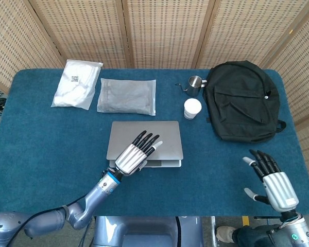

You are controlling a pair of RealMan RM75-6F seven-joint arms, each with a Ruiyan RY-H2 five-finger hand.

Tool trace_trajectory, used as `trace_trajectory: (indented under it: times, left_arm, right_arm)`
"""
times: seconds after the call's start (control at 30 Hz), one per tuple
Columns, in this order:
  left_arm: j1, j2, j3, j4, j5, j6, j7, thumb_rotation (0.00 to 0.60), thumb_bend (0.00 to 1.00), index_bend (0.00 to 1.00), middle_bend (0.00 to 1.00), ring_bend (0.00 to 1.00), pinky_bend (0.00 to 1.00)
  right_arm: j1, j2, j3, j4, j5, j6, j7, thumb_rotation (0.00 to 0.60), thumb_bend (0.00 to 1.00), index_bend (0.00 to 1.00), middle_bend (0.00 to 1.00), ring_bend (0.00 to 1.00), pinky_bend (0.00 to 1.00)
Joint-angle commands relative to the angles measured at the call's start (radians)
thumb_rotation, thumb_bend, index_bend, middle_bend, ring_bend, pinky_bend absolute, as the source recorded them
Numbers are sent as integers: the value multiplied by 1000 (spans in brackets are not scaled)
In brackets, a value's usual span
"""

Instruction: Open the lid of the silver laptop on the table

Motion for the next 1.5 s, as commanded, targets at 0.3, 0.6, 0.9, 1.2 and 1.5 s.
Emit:
trace_trajectory:
  times: [0.3, 0.6, 0.9, 1.2, 1.5]
  left_arm:
    - [-16, 17, -7, -11, -5, 7, 9, 600, 416, 0, 0, 0, 0]
    - [-23, 50, -13, -37, -14, 12, 17, 600, 416, 0, 0, 0, 0]
    - [-24, 79, -12, -67, -26, 10, 17, 600, 416, 0, 0, 0, 0]
    - [-29, 103, -18, -88, -30, 19, 10, 600, 417, 0, 0, 0, 0]
    - [-32, 102, -12, -84, -38, 19, 1, 600, 418, 0, 0, 0, 0]
  right_arm:
    - [181, -108, -75, 51, -169, -213, 23, 600, 875, 209, 149, 43, 200]
    - [282, -131, -14, -112, 34, -492, -92, 600, 1000, 209, 153, 51, 201]
    - [333, -232, 54, -128, 192, -601, -286, 600, 1000, 209, 143, 51, 201]
    - [356, -321, 99, -159, 328, -616, -515, 600, 1000, 206, 89, 4, 201]
    - [394, -356, 112, -187, 506, -660, -689, 600, 1000, 111, 4, 0, 201]
